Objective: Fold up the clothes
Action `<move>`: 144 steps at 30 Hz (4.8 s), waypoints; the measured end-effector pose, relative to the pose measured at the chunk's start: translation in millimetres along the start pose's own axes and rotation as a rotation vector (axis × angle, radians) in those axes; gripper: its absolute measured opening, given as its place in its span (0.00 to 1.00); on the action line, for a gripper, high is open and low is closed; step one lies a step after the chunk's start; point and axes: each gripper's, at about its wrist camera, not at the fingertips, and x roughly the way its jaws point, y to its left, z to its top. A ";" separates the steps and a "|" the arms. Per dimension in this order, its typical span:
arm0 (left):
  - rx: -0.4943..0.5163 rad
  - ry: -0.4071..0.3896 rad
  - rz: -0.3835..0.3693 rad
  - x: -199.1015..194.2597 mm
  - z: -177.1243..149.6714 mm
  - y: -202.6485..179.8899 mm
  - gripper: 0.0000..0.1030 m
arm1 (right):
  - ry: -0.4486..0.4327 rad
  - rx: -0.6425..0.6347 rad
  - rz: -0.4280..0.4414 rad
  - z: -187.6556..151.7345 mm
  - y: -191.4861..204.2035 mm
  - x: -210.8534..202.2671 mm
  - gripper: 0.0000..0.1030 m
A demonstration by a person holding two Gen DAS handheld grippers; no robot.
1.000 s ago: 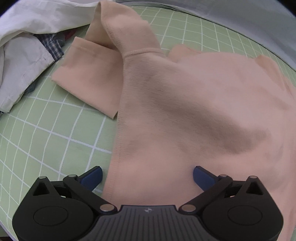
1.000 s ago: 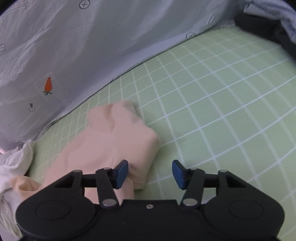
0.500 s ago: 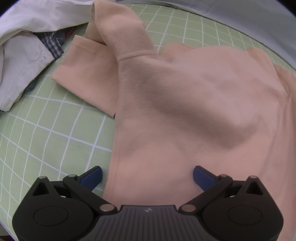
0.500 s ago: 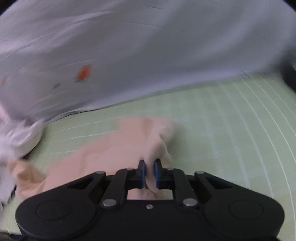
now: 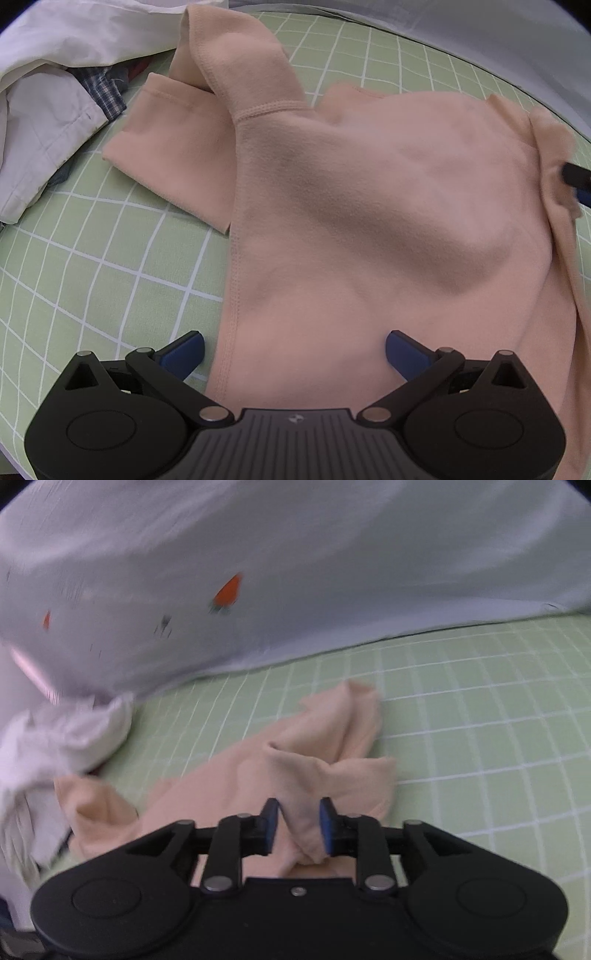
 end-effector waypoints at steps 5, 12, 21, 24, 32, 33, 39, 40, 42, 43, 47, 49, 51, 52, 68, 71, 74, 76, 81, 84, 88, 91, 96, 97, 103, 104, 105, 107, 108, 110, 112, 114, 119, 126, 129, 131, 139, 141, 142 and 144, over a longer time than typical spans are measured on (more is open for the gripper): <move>-0.002 -0.006 0.001 -0.2 -1.1 -0.6 1.00 | -0.072 0.129 -0.043 2.1 -33.9 -31.1 0.30; -0.004 -0.007 0.003 -0.7 -1.9 -1.4 1.00 | -0.104 0.267 -0.128 -3.2 -74.9 -52.5 0.30; -0.008 -0.009 0.005 -0.2 -1.7 -1.6 1.00 | -0.018 0.110 -0.236 -23.4 -80.1 -51.7 0.30; -0.008 -0.008 0.005 0.3 -1.0 -1.6 1.00 | 0.011 0.034 -0.174 -30.8 -66.2 -43.7 0.32; -0.004 -0.010 0.003 1.1 -0.8 0.3 1.00 | 0.007 -0.061 -0.109 -23.8 -40.8 -10.4 0.41; -0.003 -0.010 0.003 1.4 -0.8 0.8 1.00 | 0.006 -0.086 -0.121 -22.4 -37.4 -7.2 0.41; -0.001 -0.012 0.001 0.9 -1.6 0.3 1.00 | 0.017 -0.238 -0.204 -20.2 -19.2 -0.5 0.11; 0.001 -0.012 0.000 1.0 -1.3 0.4 1.00 | 0.005 -0.242 -0.225 -21.2 -19.3 -4.5 0.10; 0.005 -0.012 -0.003 1.3 -0.7 0.7 1.00 | -0.032 -0.270 -0.292 -20.8 -19.9 -14.4 0.10; 0.007 -0.012 -0.004 1.5 -0.4 0.9 1.00 | -0.054 -0.291 -0.334 -19.8 -20.5 -20.1 0.09; 0.015 -0.012 -0.010 2.2 0.7 1.4 1.00 | -0.178 -0.389 -0.524 -5.6 -26.8 -51.2 0.09; 0.019 -0.012 -0.012 2.5 1.2 1.7 1.00 | -0.251 -0.459 -0.608 1.7 -26.0 -66.3 0.07; 0.019 -0.013 -0.013 2.6 1.6 2.0 1.00 | -0.321 -0.543 -0.695 6.3 -23.0 -78.2 0.09; 0.018 -0.014 -0.012 2.7 1.5 2.0 1.00 | -0.344 -0.576 -0.726 7.6 -22.2 -82.4 0.10; 0.014 -0.015 -0.010 2.2 0.2 0.1 1.00 | -0.052 -0.005 -0.507 -27.6 -103.7 -62.7 0.52; 0.013 -0.016 -0.010 1.7 -0.2 -0.2 1.00 | -0.058 0.021 -0.479 -22.0 -107.0 -52.9 0.48; 0.011 -0.018 -0.010 1.4 -0.7 -0.5 1.00 | -0.071 0.005 -0.474 -15.1 -111.0 -46.4 0.30; 0.010 -0.021 -0.009 2.0 -0.6 0.0 1.00 | -0.079 -0.009 -0.487 -9.6 -115.2 -45.9 0.07; 0.009 -0.026 -0.008 1.3 -2.5 -1.2 1.00 | -0.165 -0.134 -0.626 2.4 -111.9 -69.2 0.05; 0.008 -0.026 -0.008 1.2 -2.5 -1.8 1.00 | -0.276 -0.327 -0.798 8.6 -95.3 -91.6 0.05; 0.006 -0.027 -0.008 1.3 -2.1 -2.3 1.00 | -0.388 -0.540 -0.993 0.5 -76.2 -107.8 0.05; 0.012 -0.027 -0.010 2.2 -2.0 0.8 1.00 | -0.356 -0.581 -1.013 -12.6 -74.4 -106.5 0.06; 0.012 -0.030 -0.009 2.3 -1.4 0.5 1.00 | -0.111 -0.376 -0.876 -42.9 -101.6 -83.2 0.34; 0.012 -0.030 -0.009 2.4 -1.4 0.7 1.00 | -0.094 -0.336 -0.852 -47.6 -104.8 -83.6 0.36; 0.009 -0.021 -0.008 2.7 -0.4 1.1 1.00 | -0.188 -0.103 -0.806 -38.9 -110.5 -112.5 0.36; 0.009 -0.020 -0.008 2.3 -0.5 0.8 1.00 | -0.221 -0.086 -0.811 -32.9 -110.2 -118.4 0.36; 0.009 -0.019 -0.008 1.5 -0.8 0.1 1.00 | -0.252 -0.083 -0.806 -23.4 -111.0 -122.9 0.36; 0.008 -0.017 -0.008 0.3 -1.3 -0.9 1.00 | -0.298 -0.074 -0.773 1.1 -117.6 -127.0 0.34; 0.008 -0.017 -0.008 0.2 -1.3 -0.8 1.00 | -0.318 -0.073 -0.753 12.5 -121.9 -127.1 0.32; 0.007 -0.018 -0.008 0.1 -1.3 -0.8 1.00 | -0.333 -0.075 -0.732 24.1 -126.3 -124.9 0.32; 0.004 -0.021 -0.007 -0.1 -1.8 -0.9 1.00 | -0.320 -0.041 -0.684 40.0 -134.5 -117.3 0.30; 0.002 -0.023 -0.006 -0.4 -2.0 -0.9 1.00 | -0.274 0.037 -0.629 47.8 -151.5 -106.3 0.26; -0.004 -0.026 -0.004 -0.7 -2.8 -1.7 1.00 | -0.096 0.277 -0.594 21.0 -192.5 -83.7 0.19; -0.005 -0.011 -0.003 1.6 0.7 -2.7 1.00 | -0.076 0.271 -0.562 4.0 -193.3 -99.3 0.20; -0.001 -0.007 -0.004 2.3 2.0 -2.9 1.00 | -0.144 0.269 -0.574 18.8 -195.5 -106.1 0.28; -0.001 -0.007 -0.004 2.4 2.3 -2.8 1.00 | -0.152 0.216 -0.600 32.7 -196.8 -100.1 0.34; -0.006 -0.007 -0.003 2.3 2.7 -3.8 1.00 | -0.024 0.123 -0.699 58.1 -228.1 -61.1 0.47; -0.010 -0.008 -0.002 1.4 1.7 -4.6 1.00 | -0.002 0.161 -0.636 55.6 -236.0 -62.8 0.39; -0.012 -0.008 -0.001 1.0 1.1 -5.1 1.00 | -0.008 0.175 -0.612 53.5 -237.0 -66.3 0.34; -0.015 -0.009 0.000 0.2 0.1 -6.0 1.00 | -0.052 0.153 -0.615 51.9 -231.8 -78.2 0.08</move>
